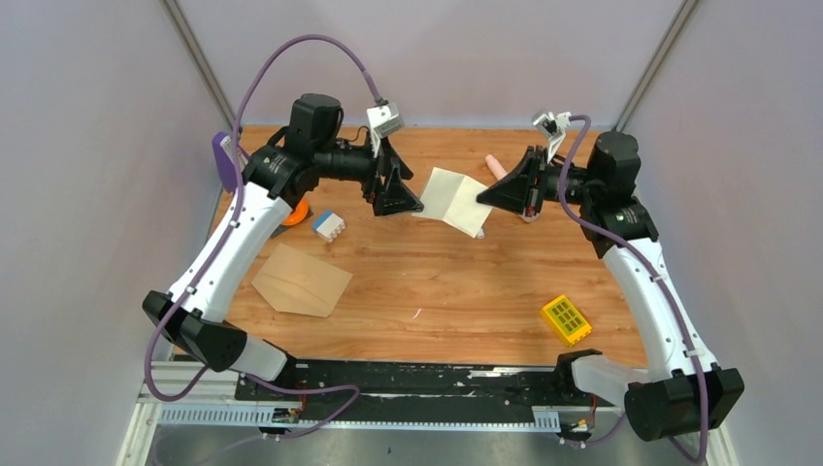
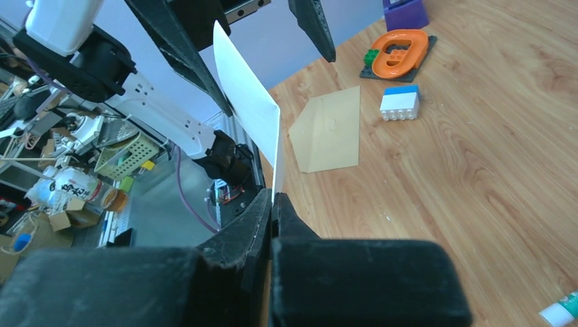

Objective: Place the letter into the envelope and seal it
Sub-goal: Fold the letter.

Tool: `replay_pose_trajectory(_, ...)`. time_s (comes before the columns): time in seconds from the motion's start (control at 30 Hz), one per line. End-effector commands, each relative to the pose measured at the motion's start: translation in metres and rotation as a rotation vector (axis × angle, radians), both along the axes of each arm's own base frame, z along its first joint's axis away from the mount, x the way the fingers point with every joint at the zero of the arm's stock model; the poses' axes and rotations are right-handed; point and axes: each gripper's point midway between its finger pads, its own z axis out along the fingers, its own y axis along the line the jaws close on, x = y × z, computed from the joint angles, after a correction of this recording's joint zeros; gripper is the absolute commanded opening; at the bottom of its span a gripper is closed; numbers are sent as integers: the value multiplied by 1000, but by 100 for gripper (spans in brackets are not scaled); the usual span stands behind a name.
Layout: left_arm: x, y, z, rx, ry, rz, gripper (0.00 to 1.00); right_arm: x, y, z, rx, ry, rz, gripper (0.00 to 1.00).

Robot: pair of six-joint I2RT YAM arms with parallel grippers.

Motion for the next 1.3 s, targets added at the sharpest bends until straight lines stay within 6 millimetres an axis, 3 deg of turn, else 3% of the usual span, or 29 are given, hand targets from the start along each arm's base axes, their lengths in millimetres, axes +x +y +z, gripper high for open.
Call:
replay_pose_trajectory(0.0,-8,-8,24,-81,1,-58,100,-13,1,16,31,-48,60,0)
replay_pose_trajectory(0.07,-11,-11,23,-85,10,-80,100,-13,2,16,30,-50,60,0)
replay_pose_trajectory(0.17,-18,-14,18,-74,15,-108,86,-7,2,15,29,-43,47,0)
replay_pose_trajectory(0.23,-23,-17,14,-57,8,-126,71,-3,3,15,29,-40,40,0)
replay_pose_trajectory(0.4,-30,-22,9,-23,-15,-154,22,5,6,15,25,-43,27,0)
replay_pose_trajectory(0.47,-30,-21,8,-16,-23,-149,8,7,7,14,21,-52,23,0)
replay_pose_trajectory(0.53,-27,-20,7,-5,-32,-136,0,6,8,13,13,-74,28,3)
replay_pose_trajectory(0.57,-27,-20,6,2,-36,-129,0,5,9,13,2,-97,37,16)
replay_pose_trajectory(0.6,-23,-18,5,14,-52,-110,0,3,9,15,-12,-123,45,39)
replay_pose_trajectory(0.63,-21,-17,2,34,-57,-94,0,1,10,15,-30,-158,54,56)
replay_pose_trajectory(0.67,-20,-16,3,44,-80,-92,0,0,10,12,-54,-182,56,69)
replay_pose_trajectory(0.73,-19,-12,-1,80,-111,-90,0,-2,10,6,-110,-227,63,84)
replay_pose_trajectory(0.9,-27,-5,-21,216,-164,-111,0,-3,13,-14,-255,-283,102,87)
replay_pose_trajectory(1.1,-35,-4,-37,280,-188,-147,0,3,30,-54,-419,-263,120,77)
replay_pose_trajectory(1.27,-36,0,-35,294,-202,-147,0,-3,31,-70,-460,-244,153,66)
